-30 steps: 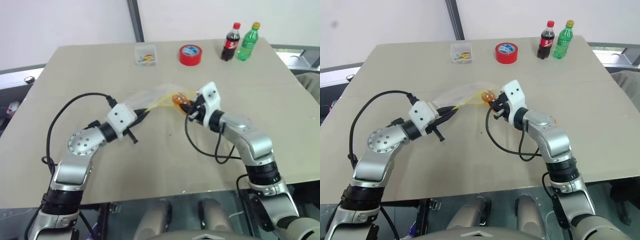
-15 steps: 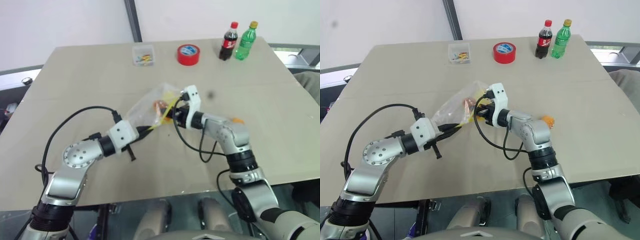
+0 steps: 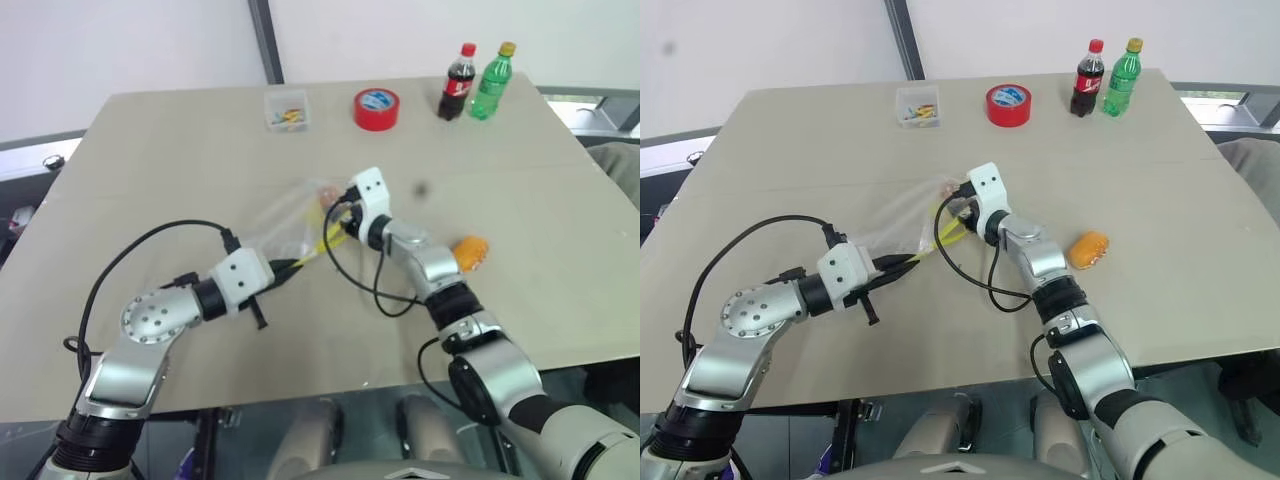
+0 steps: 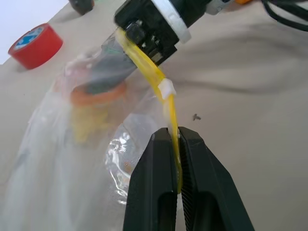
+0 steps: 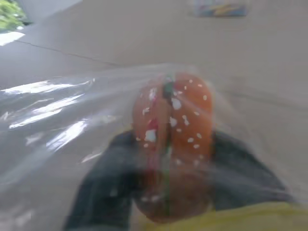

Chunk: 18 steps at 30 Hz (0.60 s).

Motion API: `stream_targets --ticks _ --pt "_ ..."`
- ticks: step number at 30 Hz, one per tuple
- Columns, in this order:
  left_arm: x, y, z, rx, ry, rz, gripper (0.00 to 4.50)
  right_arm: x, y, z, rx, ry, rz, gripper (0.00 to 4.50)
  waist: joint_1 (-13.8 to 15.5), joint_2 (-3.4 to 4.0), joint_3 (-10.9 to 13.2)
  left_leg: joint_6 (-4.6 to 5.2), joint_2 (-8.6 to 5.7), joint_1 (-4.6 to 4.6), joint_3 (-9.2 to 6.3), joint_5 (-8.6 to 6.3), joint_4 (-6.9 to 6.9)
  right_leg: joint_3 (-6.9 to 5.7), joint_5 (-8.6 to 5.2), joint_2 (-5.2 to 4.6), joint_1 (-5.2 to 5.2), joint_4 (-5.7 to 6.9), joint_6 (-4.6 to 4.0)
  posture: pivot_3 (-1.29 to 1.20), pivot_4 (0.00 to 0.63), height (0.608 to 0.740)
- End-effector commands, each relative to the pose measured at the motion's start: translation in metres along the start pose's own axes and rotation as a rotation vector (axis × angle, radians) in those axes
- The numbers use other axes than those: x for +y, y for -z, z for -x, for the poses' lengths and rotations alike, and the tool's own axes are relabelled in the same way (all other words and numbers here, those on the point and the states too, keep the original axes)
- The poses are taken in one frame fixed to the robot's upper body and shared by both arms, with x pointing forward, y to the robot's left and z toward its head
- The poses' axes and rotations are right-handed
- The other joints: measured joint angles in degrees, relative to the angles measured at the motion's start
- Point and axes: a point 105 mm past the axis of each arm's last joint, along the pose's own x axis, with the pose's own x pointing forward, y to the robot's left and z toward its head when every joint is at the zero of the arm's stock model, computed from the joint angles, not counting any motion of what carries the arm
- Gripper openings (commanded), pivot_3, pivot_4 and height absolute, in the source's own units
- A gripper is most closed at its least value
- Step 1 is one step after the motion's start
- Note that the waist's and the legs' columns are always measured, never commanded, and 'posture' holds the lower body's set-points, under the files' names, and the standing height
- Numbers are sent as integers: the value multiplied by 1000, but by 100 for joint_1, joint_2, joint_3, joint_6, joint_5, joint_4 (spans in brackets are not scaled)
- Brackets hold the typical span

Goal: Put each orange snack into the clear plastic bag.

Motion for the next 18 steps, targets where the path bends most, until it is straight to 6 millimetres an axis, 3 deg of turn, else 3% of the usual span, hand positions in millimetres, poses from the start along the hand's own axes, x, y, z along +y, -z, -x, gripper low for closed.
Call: stream_targets --ticks 1,2,8,13,18 --pt "16 -12 3 -43 -88 4 0 -1 -28 6 -104 -1 130 4030 -1 0 0 0 0 0 0 0 0 1 0 0 0 0 0 0 150 740" --pt "18 -12 3 -42 -98 6 0 -2 -30 10 -113 -7 136 4476 1 0 0 0 0 0 0 0 0 0 0 0 0 1 0 0 150 740" --pt "40 -10 -3 -31 -188 7 0 5 -42 59 -141 -143 113 4476 37 0 0 1 -1 -2 -5 -1 4 -4 0 -2 4 -3 0 0 150 740" --pt "52 -10 -13 -36 -228 13 0 5 -47 98 -149 -130 173 4476 32 0 0 2 2 -2 -5 -1 4 -5 0 0 7 1 0 0 150 740" --pt "57 -13 -26 -52 -232 -1 0 -9 -60 138 -192 72 157 4476 34 0 0 2 3 -2 -2 -2 3 0 0 -1 6 1 1 0 150 740"
